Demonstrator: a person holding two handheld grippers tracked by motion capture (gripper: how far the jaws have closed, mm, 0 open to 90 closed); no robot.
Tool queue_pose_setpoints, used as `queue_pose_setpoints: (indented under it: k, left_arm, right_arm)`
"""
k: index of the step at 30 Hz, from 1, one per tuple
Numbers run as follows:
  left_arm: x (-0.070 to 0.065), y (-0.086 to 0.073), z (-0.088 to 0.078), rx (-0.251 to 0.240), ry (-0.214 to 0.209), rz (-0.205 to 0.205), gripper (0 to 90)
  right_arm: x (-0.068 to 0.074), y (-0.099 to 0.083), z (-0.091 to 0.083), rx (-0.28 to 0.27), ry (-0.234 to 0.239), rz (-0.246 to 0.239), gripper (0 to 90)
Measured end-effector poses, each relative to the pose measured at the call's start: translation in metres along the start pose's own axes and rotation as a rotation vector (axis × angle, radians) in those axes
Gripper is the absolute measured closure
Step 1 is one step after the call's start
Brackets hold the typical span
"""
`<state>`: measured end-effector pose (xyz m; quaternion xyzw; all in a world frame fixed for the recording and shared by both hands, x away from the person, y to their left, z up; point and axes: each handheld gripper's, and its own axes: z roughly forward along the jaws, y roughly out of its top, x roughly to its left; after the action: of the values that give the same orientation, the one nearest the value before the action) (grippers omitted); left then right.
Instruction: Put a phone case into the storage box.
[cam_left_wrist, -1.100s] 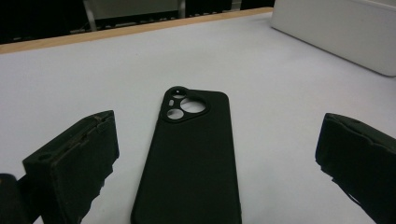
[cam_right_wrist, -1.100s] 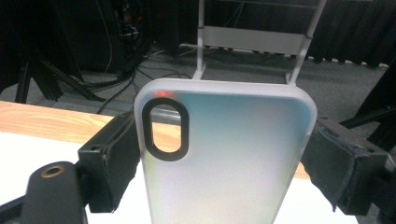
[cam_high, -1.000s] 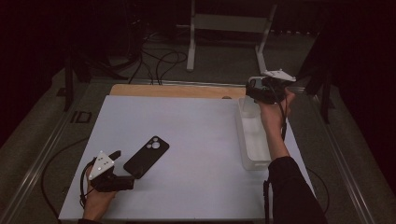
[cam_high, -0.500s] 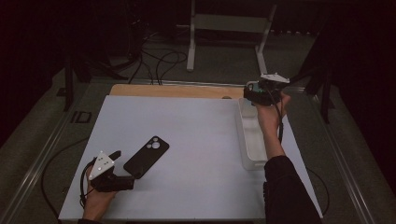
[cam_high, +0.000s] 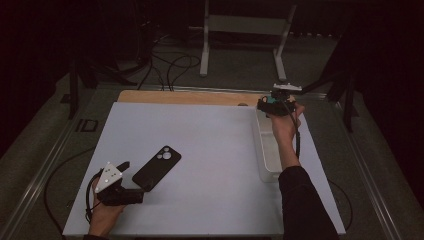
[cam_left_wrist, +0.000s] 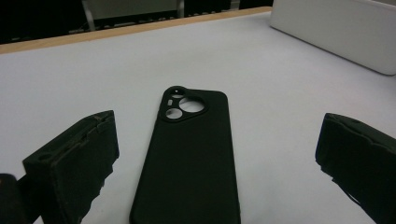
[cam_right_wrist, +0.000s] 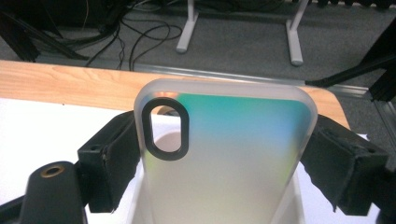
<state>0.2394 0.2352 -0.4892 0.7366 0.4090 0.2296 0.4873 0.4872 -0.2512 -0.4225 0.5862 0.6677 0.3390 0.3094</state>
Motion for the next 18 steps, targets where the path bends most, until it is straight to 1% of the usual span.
queue_pose_setpoints:
  k: [8, 11, 13, 17, 18]
  left_arm:
    - [-0.001, 0.0, 0.0, 0.001, 0.0, 0.001, 0.1]
    - [0.0, 0.0, 0.0, -0.001, -0.002, 0.0, 0.1]
    - [0.0, 0.0, 0.0, 0.001, 0.0, 0.001, 0.0]
    - [0.0, 0.0, 0.0, 0.002, -0.001, 0.002, 0.0]
    - [0.0, 0.0, 0.0, 0.001, -0.001, 0.001, 0.0]
  right_arm:
    - [-0.001, -0.004, 0.009, 0.035, -0.002, 0.002, 16.7]
    - [-0.001, -0.006, 0.014, 0.053, -0.009, -0.008, 16.7]
    - [-0.001, -0.007, 0.016, 0.06, -0.009, -0.002, 16.6]
    - [-0.001, -0.007, 0.019, 0.054, -0.013, 0.005, 16.3]
    - [-0.002, -0.007, 0.018, 0.043, 0.004, 0.017, 14.2]
